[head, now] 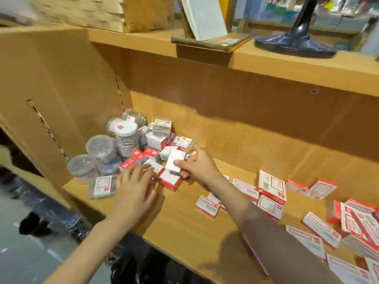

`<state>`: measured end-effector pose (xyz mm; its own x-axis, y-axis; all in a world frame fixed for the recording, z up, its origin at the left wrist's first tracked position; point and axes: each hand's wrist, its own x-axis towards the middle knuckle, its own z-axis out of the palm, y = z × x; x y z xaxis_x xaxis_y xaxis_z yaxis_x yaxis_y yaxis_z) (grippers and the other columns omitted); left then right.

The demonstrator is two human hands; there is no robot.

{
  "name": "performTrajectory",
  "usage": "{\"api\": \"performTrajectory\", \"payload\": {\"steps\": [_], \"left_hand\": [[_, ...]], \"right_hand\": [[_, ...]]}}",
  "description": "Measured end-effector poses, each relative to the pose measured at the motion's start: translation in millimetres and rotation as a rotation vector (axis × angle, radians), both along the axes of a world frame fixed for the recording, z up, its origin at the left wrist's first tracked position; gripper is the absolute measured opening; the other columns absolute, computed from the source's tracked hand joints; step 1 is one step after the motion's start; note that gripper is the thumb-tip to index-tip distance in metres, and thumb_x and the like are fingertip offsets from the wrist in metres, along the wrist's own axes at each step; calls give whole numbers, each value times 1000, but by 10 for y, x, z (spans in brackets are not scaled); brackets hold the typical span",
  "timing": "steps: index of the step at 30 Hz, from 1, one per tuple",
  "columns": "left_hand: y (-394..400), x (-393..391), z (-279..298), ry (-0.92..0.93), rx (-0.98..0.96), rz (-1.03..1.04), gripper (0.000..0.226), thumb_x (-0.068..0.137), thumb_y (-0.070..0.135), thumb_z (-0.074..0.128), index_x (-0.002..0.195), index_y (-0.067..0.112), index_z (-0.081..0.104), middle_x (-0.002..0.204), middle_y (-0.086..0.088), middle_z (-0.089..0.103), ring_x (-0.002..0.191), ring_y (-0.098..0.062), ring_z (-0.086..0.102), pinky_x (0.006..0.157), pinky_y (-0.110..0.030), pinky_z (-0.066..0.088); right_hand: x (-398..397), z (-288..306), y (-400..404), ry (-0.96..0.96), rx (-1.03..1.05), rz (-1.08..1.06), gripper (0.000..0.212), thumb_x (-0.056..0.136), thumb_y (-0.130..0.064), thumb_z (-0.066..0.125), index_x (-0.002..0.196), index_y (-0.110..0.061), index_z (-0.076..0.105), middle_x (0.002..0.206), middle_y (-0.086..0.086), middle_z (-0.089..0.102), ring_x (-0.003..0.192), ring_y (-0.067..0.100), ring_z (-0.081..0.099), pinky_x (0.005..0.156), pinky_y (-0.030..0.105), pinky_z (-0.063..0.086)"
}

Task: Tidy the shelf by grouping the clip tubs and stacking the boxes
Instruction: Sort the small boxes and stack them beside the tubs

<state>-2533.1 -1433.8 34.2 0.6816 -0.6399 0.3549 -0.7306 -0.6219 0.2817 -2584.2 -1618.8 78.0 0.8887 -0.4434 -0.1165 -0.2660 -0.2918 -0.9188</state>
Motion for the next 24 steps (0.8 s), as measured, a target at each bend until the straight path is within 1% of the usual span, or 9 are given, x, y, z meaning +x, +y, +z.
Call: {"api": "performTrajectory", "payload": {"steps": [3,6,9,12,14,17,20,22,24], "left_hand": [[80,77,-70,57,13,7,44,75,34,38,109,13,56,117,-15,55,102,-37,52,81,-55,46],[79,50,-55,39,-45,-16,46,78,31,39,116,8,53,121,-15,52,107,-36,52,86,-53,46],[-5,-40,22,-43,-133,-88,41,83,28,37,117,10,52,122,-12,53,112,-29,47,93,-45,35],[-142,-112,32,-105,-104,-247,44,83,26,38,126,16,46,130,-8,49,119,-24,41,98,-40,27],[-232,-133,-31,-154,-11,-340,52,82,26,40,134,19,42,139,-6,42,127,-24,35,103,-41,23],[-346,-158,-67,-227,76,-327,55,79,25,46,134,17,45,140,-10,43,131,-27,30,107,-46,16],[-416,-248,18,-238,37,-358,47,81,26,39,124,13,53,133,-11,48,128,-26,32,108,-46,14],[-473,-308,56,-228,5,-439,45,82,26,37,121,13,55,133,-10,49,128,-24,33,108,-41,17],[-547,-343,54,-186,-25,-518,42,84,26,40,122,13,54,133,-10,48,127,-22,33,108,-37,18]], "right_hand": [[97,-100,127,24,-354,-2,37,74,-27,75,94,-18,46,85,2,63,81,21,60,72,33,46],[-6,-66,45,-69,-245,-83,35,74,-24,75,102,-16,55,98,1,60,86,20,62,75,37,50],[-227,3,-229,-78,-102,-209,21,81,-8,68,98,-11,56,84,6,61,67,21,61,67,43,54],[-578,62,-518,-69,-208,-304,16,81,-1,63,80,-17,58,79,12,63,72,23,60,75,40,52],[-820,126,-648,23,-313,-266,9,83,-9,65,86,-16,60,86,9,64,80,21,59,72,30,47],[-1105,146,-724,315,-510,9,46,79,-36,70,119,-23,53,116,-6,53,102,10,48,81,23,35],[-1254,-6,-701,527,-706,210,83,72,-56,68,140,-35,26,143,-10,31,134,16,22,112,40,16],[-1339,-119,-695,543,-783,198,79,75,-53,66,140,-38,23,141,-9,33,136,17,18,114,50,3],[-1454,-159,-754,456,-839,138,63,80,-41,65,134,-35,33,132,-8,42,130,14,28,114,47,6]]}}
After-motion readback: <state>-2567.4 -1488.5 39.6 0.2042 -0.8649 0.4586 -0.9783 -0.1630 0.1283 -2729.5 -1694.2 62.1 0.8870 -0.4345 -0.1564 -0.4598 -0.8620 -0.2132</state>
